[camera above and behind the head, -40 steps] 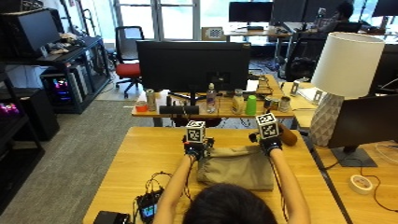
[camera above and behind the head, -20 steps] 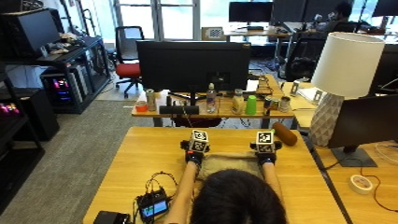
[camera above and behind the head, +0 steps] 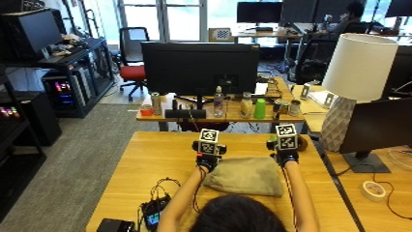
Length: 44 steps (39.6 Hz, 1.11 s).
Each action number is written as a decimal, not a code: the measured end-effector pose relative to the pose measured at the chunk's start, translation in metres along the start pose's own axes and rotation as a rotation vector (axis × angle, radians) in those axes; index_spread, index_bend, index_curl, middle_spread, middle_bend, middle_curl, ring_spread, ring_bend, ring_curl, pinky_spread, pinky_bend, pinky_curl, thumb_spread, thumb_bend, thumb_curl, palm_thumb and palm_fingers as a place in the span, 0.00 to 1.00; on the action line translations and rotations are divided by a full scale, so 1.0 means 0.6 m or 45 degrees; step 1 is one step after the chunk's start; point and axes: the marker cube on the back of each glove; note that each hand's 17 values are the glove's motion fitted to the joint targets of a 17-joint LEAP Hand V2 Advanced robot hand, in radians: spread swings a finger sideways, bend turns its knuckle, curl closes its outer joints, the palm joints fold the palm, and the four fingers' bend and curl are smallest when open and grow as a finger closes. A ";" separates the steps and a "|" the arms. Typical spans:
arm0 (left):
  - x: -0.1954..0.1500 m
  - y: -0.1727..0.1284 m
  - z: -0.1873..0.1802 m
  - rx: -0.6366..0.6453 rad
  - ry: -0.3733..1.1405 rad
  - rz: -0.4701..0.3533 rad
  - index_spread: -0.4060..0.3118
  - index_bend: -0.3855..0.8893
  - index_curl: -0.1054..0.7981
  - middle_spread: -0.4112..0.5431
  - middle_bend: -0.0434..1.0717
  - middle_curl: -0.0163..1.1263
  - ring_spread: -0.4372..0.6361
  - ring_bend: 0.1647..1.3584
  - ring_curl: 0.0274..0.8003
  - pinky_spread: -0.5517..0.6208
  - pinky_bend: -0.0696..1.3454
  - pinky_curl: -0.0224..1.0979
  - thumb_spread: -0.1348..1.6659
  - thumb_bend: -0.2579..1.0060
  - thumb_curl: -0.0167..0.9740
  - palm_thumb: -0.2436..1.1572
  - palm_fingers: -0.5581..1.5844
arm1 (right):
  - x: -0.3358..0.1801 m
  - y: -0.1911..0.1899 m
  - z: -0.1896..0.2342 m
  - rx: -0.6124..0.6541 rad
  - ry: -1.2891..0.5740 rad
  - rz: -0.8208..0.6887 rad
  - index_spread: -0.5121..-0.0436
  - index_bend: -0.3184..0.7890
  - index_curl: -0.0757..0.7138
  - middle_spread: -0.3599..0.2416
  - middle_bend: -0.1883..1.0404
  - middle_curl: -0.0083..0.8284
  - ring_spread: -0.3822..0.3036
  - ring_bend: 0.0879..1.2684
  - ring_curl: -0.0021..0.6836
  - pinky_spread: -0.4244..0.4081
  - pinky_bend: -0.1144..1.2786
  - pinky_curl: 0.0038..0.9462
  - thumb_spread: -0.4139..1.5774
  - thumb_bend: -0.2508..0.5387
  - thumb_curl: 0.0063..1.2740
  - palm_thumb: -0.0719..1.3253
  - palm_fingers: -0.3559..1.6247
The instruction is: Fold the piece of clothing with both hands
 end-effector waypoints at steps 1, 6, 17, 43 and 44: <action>0.005 0.012 -0.003 -0.044 0.010 0.023 0.49 0.41 0.38 0.36 0.17 0.35 0.34 0.34 0.48 0.50 0.35 0.34 0.87 0.19 0.29 0.46 0.47 | -0.001 0.018 -0.004 -0.084 -0.020 -0.023 0.48 0.35 0.40 0.39 0.33 0.55 0.27 0.40 0.63 0.26 0.50 0.42 0.82 0.28 0.20 0.64 0.67; 0.027 0.083 0.016 -0.434 0.051 0.086 0.48 0.43 0.41 0.42 0.14 0.32 0.39 0.34 0.48 0.53 0.35 0.35 0.86 0.19 0.27 0.44 0.43 | -0.016 0.075 0.014 -0.429 -0.102 -0.102 0.43 0.35 0.40 0.38 0.29 0.54 0.30 0.36 0.62 0.33 0.50 0.43 0.82 0.27 0.19 0.58 0.57; 0.041 0.154 0.158 -0.882 0.181 0.066 0.46 0.47 0.48 0.49 0.14 0.28 0.52 0.31 0.44 0.70 0.31 0.33 0.86 0.18 0.23 0.37 0.36 | -0.043 0.128 0.135 -0.782 -0.103 -0.121 0.28 0.35 0.36 0.34 0.25 0.44 0.35 0.35 0.59 0.46 0.54 0.42 0.83 0.30 0.18 0.56 0.43; 0.050 0.158 0.193 -0.909 0.312 -0.013 0.46 0.47 0.56 0.50 0.16 0.22 0.64 0.25 0.37 0.70 0.35 0.34 0.87 0.21 0.21 0.36 0.33 | -0.101 0.128 0.184 -0.670 -0.327 0.057 0.31 0.37 0.17 0.41 0.38 0.44 0.28 0.65 0.68 0.22 0.76 0.46 0.79 0.36 0.18 0.56 0.59; 0.050 0.158 0.193 -0.908 0.313 -0.007 0.46 0.47 0.56 0.50 0.16 0.22 0.63 0.25 0.37 0.70 0.35 0.34 0.87 0.21 0.21 0.37 0.33 | -0.104 0.127 0.183 -0.650 -0.326 0.047 0.32 0.39 0.19 0.41 0.40 0.46 0.27 0.66 0.69 0.21 0.75 0.46 0.78 0.38 0.19 0.59 0.62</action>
